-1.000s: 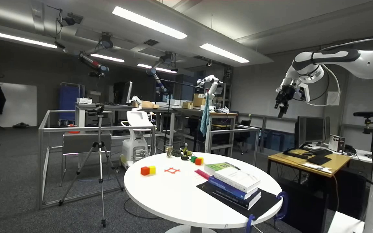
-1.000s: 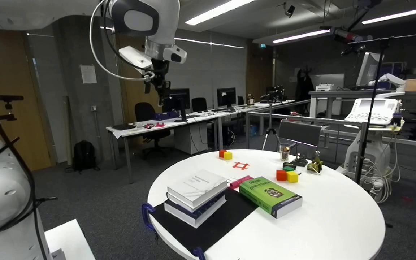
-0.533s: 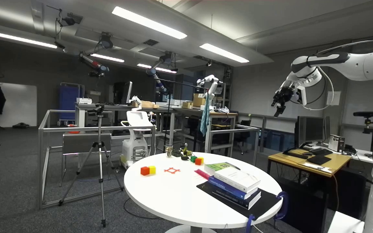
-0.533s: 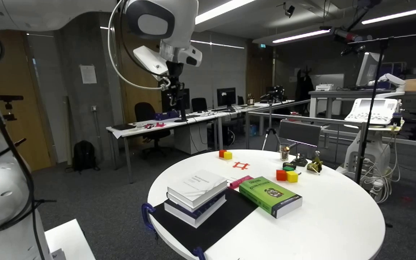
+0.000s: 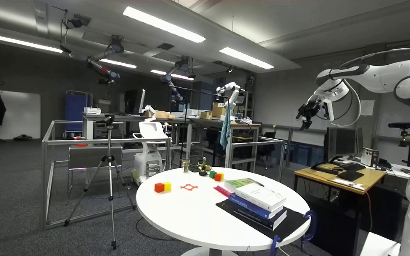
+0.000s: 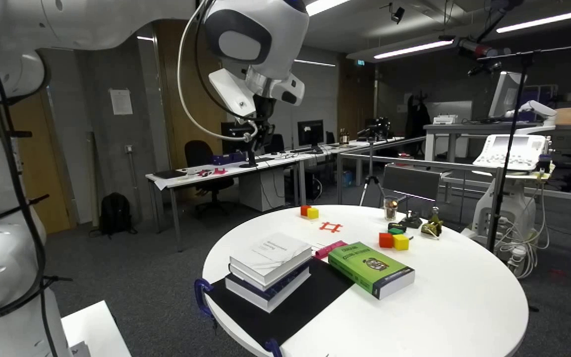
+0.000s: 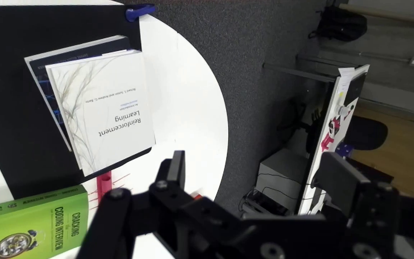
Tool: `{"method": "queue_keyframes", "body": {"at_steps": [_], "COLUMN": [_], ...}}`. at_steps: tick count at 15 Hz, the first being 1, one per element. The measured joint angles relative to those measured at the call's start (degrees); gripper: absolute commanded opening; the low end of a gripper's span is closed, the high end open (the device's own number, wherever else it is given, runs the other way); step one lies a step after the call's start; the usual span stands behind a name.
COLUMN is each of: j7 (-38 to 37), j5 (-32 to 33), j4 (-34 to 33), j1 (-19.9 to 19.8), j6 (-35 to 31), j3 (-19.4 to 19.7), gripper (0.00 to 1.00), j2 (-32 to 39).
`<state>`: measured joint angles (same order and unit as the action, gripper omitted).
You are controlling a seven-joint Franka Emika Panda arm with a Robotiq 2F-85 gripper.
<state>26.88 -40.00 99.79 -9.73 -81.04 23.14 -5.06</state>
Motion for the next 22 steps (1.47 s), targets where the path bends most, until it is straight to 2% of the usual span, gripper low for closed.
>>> {"method": "queue_keyframes", "body": {"at_steps": [14, 22], "j7": [0.1, 0.1], "j5": [-1.4, 1.7], "j4": [-7.9, -11.3], "j1": [-8.8, -12.1], "j6": [1.2, 1.1], "j3": [-1.7, -4.2], "gripper": [1.0, 1.0], "j2": [16.1, 25.8]}}
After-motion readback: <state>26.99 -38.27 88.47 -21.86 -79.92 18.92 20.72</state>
